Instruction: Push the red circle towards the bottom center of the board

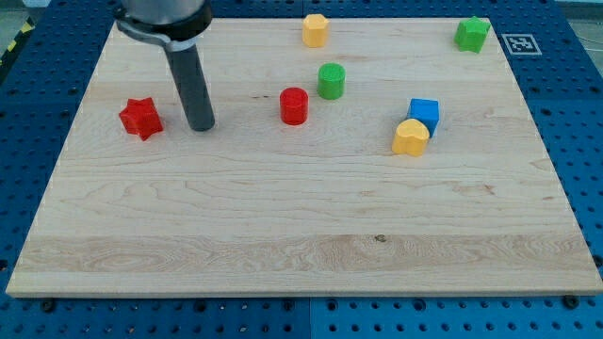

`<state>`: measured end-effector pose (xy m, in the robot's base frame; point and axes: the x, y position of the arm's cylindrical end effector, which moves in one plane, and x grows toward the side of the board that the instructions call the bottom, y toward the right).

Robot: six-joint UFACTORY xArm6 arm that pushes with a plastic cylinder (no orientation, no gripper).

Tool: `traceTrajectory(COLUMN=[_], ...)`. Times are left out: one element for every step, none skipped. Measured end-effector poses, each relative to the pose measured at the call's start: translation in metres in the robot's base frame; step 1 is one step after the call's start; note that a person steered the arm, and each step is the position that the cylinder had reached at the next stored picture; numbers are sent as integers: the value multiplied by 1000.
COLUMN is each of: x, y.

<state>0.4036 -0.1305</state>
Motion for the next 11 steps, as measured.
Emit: traceTrajectory(x=[-18, -36, -37, -37, -37, -37, -37, -38, -38, -33, -25], y=[15, 28, 88, 100, 101, 105, 107, 124, 136, 158, 171])
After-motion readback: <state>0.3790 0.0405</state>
